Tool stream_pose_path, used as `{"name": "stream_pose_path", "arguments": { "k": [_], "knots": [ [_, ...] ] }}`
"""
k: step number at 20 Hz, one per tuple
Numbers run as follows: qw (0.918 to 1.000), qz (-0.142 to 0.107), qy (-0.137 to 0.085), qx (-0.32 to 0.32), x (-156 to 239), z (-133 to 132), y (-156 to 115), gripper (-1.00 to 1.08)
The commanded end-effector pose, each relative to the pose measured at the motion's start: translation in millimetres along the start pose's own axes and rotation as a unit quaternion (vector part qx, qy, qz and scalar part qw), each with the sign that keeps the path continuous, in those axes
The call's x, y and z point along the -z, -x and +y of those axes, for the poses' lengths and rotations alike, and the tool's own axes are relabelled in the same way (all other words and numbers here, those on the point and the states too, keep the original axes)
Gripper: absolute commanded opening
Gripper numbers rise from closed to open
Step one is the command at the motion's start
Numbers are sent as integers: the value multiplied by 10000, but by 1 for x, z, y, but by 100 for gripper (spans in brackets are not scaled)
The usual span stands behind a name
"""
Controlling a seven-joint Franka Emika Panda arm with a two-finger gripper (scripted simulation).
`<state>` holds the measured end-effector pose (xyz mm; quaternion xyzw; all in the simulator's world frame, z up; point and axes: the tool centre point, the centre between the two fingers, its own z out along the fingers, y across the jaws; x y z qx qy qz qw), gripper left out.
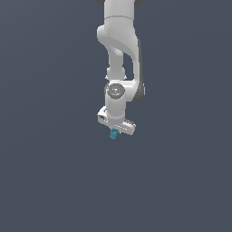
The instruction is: Pick up the object and move it to a goal position.
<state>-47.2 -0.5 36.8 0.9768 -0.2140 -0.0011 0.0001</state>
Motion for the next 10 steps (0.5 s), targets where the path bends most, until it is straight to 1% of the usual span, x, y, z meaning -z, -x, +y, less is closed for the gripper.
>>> {"name": "stream_pose_path", "arguments": {
  "k": [1,5,10],
  "knots": [
    [10000,9,-4,0,12,1,0,-100],
    [10000,7,-6,-3,37,3,1,-100],
    [10000,7,-6,-3,81,6,2,-100]
  ]
}}
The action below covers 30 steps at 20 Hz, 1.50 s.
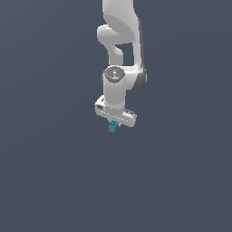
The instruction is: Pick up the object and move it to a goal position.
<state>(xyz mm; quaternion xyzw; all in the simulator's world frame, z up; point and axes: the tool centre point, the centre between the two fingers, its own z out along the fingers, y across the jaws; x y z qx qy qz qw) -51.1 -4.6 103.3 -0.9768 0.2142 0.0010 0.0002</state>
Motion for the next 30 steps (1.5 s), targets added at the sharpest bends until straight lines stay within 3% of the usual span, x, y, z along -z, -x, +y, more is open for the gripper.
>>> {"name": "stream_pose_path", "arguments": {
  "k": [1,30],
  "knots": [
    [10000,7,-4,-3,25,2,0,-100],
    [10000,11,1,-6,334,24,4,-100]
  ]
}}
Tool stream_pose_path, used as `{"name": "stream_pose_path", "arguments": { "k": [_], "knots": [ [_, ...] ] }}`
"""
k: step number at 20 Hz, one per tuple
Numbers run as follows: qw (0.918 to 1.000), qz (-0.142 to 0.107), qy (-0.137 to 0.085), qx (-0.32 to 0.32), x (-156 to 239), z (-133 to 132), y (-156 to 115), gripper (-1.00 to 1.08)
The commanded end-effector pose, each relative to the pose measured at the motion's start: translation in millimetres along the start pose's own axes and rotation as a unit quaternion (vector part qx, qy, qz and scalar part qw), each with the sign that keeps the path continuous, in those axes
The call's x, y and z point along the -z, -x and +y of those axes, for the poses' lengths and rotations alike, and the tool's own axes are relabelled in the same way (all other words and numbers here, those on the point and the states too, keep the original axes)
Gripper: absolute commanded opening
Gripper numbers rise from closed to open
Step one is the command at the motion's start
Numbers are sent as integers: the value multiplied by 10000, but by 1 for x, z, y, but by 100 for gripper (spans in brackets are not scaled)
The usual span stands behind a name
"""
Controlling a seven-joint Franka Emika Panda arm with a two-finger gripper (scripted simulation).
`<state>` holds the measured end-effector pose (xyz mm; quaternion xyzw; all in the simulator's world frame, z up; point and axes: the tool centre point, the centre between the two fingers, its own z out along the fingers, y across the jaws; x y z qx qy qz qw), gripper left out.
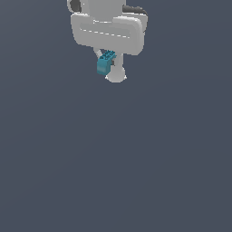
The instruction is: Pick up the object and move it to a goal position.
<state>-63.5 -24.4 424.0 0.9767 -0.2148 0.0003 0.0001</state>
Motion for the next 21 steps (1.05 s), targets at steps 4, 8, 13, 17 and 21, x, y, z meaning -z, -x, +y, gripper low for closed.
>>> {"name": "stream_pose_path", "arguments": {
  "k": [4,8,13,17,21],
  "knots": [
    [10000,-3,0,3,41,2,-1,-100],
    [10000,-3,0,5,60,3,-2,-100],
    [10000,-3,0,5,74,3,-3,-100],
    [10000,-3,0,5,77,3,-4,-100],
    [10000,-3,0,5,76,3,-4,-100]
  ]
}}
